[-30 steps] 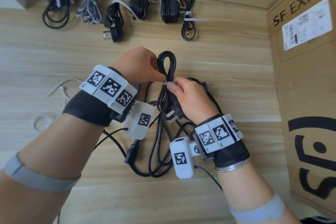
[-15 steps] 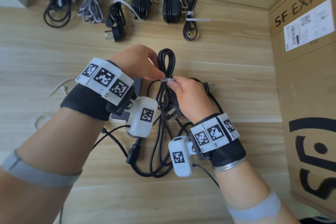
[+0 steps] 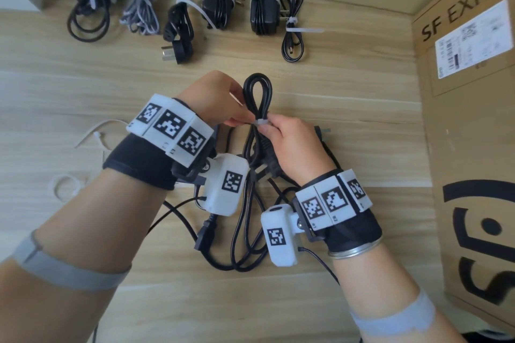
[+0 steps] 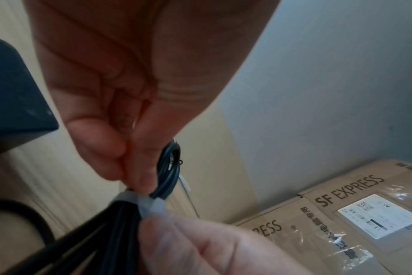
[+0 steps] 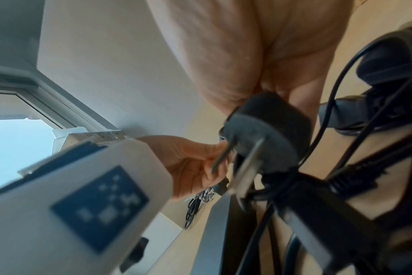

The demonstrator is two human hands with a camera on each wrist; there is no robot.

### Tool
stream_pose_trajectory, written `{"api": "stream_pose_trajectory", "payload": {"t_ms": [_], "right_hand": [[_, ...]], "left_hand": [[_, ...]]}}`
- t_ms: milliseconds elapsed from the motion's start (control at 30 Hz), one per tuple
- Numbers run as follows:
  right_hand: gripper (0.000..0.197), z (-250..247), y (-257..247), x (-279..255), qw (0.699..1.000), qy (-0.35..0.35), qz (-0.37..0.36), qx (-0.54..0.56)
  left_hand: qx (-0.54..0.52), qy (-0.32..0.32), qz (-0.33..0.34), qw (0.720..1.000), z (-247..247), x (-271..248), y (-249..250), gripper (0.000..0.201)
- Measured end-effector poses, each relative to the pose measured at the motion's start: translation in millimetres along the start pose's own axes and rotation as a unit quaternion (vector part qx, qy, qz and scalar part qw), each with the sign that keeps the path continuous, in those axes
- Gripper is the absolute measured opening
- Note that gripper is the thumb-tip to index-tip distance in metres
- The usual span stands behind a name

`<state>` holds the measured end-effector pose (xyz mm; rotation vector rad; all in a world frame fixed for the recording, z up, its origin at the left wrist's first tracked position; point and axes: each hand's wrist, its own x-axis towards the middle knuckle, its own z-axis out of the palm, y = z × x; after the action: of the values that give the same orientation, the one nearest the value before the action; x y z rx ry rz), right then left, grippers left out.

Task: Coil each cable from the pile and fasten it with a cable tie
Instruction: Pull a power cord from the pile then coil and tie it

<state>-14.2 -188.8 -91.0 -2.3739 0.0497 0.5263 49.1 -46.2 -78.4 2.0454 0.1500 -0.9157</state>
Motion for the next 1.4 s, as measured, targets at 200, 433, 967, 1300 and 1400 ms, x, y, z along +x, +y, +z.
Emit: {"api": "stream_pose_trajectory", "payload": {"t_ms": [200, 433, 967, 1300, 1400], "right_hand": [[0.035, -4.6, -4.7, -1.6, 1.000, 0.028, 0.011, 0.001], [0.042, -2.5, 2.9, -3.4, 0.999, 0.013, 0.027, 0.023], [0.042, -3.5, 5.5, -3.5, 0.998, 0.002, 0.051, 0.034], [0.023, -2.8, 7.8, 0.6, 1.000, -0.003, 0.020, 0.007], [0.029, -5.9, 7.2, 0.8, 1.000, -0.025, 0.012, 0.008]], "left_hand": [[-0.066, 0.008, -0.009, 0.998, -0.3, 3.1, -2.8, 0.010], [-0.104, 0.003, -0.014, 0.994, -0.9, 2.3, -6.1, 0.008], [-0.057, 0.006, 0.027, 0.998, -0.5, 4.2, -4.5, 0.017], [0.053, 0.038, 0.042, 0.997, 8.8, -0.4, 3.0, 0.017], [0.051, 0.017, 0.034, 0.998, 9.2, 1.2, -0.5, 0.018]]}}
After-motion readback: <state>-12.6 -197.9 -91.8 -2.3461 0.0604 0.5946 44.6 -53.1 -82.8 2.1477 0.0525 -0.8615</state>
